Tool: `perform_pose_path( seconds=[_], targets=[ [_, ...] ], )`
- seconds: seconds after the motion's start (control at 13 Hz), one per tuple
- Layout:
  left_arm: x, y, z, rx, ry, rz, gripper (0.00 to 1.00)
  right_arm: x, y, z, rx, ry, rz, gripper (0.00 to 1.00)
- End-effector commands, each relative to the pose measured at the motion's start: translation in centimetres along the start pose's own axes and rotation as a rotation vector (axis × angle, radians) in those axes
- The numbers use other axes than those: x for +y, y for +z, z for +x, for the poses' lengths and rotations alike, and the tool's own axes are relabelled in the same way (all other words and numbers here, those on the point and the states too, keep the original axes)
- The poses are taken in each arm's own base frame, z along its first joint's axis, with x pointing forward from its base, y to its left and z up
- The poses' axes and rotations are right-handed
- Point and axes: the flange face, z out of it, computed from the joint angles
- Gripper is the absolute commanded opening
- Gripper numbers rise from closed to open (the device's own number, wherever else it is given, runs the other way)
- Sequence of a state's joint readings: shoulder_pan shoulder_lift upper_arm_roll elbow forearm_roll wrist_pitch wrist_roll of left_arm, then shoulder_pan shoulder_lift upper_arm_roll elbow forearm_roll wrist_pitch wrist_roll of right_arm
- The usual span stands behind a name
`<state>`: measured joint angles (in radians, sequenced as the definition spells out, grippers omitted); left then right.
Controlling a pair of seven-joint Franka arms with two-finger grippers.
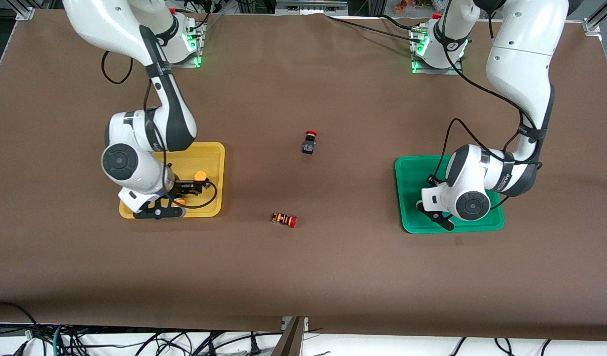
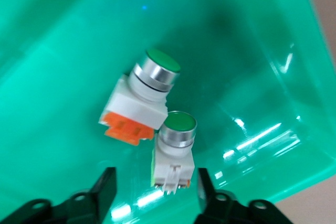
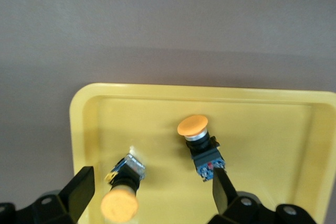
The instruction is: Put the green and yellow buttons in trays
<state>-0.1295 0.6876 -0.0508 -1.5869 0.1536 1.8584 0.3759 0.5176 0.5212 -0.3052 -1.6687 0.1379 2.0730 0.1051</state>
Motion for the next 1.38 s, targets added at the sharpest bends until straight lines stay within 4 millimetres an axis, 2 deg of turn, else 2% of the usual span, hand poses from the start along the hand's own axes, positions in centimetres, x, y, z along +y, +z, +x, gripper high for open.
perform_pose_path(
  seconds=[0.0,0.15,0.31,0.38,0.46,0.62,0.69,0.85,1.0,1.31],
  targets=[
    [1.1,-9.9,-2.6,0.088,-0.004,0.042,1.00,-1.1,-7.1,-0.5,-0.013,-0.018,0.035,0.99],
    [2.1,-15.8,-4.8,0.163,-0.015,0.050,1.00,-0.7,-12.4,-2.3,0.015,-0.026,0.068,0.99],
    [3.8,-21.9,-8.6,0.244,-0.043,0.025,1.00,0.7,-17.1,-4.9,0.000,-0.043,0.083,0.99],
    [4.6,-25.0,-11.2,0.276,-0.109,0.029,1.00,3.4,-19.5,-6.8,0.005,-0.032,0.100,0.99],
    [5.4,-27.0,-13.4,0.297,-0.150,0.029,1.00,4.8,-20.5,-8.0,0.006,-0.052,0.112,0.99],
    [5.5,-29.7,-19.6,0.352,-0.279,-0.053,1.00,8.1,-21.7,-10.2,0.018,-0.041,0.142,0.99],
    [4.6,-30.8,-23.4,0.387,-0.365,-0.057,1.00,9.6,-22.0,-11.0,0.014,-0.027,0.137,0.99],
    [4.2,-30.8,-26.5,0.404,-0.448,-0.065,1.00,10.2,-23.0,-11.9,0.009,-0.033,0.109,0.99],
    [3.5,-30.4,-27.1,0.394,-0.539,-0.082,1.00,10.0,-23.4,-12.3,0.007,-0.040,0.103,0.99],
    [3.8,-30.1,-26.5,0.377,-0.520,-0.080,1.00,9.8,-25.1,-12.1,0.034,-0.056,0.084,0.99]
  ],
)
